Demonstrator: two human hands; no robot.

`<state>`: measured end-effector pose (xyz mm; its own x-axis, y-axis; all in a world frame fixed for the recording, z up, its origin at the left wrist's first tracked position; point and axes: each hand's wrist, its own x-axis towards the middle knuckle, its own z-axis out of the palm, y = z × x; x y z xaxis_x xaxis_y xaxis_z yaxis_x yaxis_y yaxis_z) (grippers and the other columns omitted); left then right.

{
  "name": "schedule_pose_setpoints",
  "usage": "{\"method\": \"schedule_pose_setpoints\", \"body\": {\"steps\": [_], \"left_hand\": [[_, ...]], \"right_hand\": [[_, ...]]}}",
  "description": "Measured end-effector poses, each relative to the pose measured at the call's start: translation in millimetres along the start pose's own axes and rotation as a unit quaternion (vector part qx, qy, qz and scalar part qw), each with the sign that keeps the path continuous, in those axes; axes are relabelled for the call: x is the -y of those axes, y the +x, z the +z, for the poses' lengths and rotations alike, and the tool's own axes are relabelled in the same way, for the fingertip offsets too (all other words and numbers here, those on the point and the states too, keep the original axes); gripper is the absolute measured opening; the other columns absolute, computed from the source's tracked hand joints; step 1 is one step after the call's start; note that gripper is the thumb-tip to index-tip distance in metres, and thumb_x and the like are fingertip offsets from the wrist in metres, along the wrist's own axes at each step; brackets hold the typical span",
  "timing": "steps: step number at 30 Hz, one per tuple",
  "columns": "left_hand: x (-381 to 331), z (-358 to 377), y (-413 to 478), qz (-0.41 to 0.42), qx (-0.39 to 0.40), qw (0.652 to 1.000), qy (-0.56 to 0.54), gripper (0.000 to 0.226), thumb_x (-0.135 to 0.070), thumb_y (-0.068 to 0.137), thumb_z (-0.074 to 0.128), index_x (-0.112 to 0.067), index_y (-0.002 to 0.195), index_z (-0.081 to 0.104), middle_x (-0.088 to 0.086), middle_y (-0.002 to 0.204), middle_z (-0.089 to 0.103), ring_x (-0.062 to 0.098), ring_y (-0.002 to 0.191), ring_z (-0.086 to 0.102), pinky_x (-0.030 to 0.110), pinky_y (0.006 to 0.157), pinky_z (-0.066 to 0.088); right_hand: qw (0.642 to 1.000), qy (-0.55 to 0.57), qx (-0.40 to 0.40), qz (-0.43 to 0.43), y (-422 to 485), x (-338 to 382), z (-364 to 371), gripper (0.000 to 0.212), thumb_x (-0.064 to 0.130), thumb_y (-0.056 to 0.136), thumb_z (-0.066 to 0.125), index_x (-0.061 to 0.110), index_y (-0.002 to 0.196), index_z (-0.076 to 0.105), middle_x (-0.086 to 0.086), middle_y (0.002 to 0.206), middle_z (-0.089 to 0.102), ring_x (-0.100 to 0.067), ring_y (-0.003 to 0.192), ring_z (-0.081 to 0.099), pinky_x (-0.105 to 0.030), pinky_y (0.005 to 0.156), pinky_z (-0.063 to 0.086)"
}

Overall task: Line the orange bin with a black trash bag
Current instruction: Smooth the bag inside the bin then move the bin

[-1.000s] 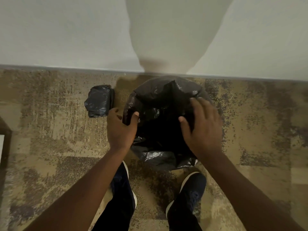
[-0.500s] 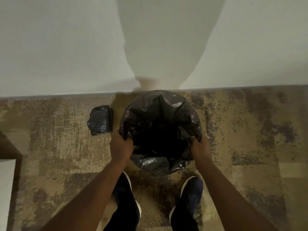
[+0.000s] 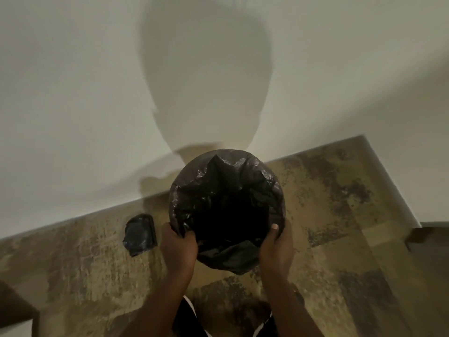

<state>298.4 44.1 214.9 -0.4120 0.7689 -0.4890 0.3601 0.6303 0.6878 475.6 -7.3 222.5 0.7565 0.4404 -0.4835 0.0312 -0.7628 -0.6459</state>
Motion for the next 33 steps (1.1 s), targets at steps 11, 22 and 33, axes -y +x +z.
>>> {"method": "schedule_pose_setpoints", "body": {"steps": [11, 22, 33], "left_hand": [[-60.9, 34.5, -51.5, -0.027, 0.006, 0.999, -0.044, 0.02, -0.015, 0.094, 0.064, -0.02, 0.106, 0.049, 0.001, 0.092, 0.058, 0.027, 0.089, 0.061, 0.045, 0.08, 0.057], [-115.8, 124.5, -134.3, -0.024, 0.002, 0.998, -0.065, 0.02, -0.017, 0.096, 0.062, -0.021, 0.108, 0.047, -0.004, 0.091, 0.055, 0.023, 0.086, 0.059, 0.032, 0.069, 0.046], [-159.7, 225.6, -209.1, -0.056, 0.048, 0.994, -0.084, 0.036, -0.01, 0.092, 0.063, -0.016, 0.125, 0.049, 0.006, 0.109, 0.062, 0.029, 0.101, 0.063, 0.047, 0.092, 0.056]], "right_hand": [[0.879, 0.361, 0.045, 0.307, 60.2, 23.1, -82.9, 0.033, 0.039, 0.097, 0.064, 0.015, 0.119, 0.067, -0.005, 0.111, 0.067, -0.027, 0.1, 0.063, -0.044, 0.092, 0.052], [0.926, 0.3, 0.009, 0.231, 137.0, 4.7, -193.7, 0.025, 0.041, 0.102, 0.049, 0.021, 0.096, 0.063, -0.004, 0.087, 0.065, -0.019, 0.073, 0.061, -0.032, 0.057, 0.049], [0.914, 0.313, 0.086, 0.244, 191.5, -4.2, -273.2, 0.027, 0.027, 0.091, 0.074, 0.008, 0.11, 0.066, -0.013, 0.107, 0.073, -0.032, 0.096, 0.071, -0.047, 0.086, 0.06]]}}
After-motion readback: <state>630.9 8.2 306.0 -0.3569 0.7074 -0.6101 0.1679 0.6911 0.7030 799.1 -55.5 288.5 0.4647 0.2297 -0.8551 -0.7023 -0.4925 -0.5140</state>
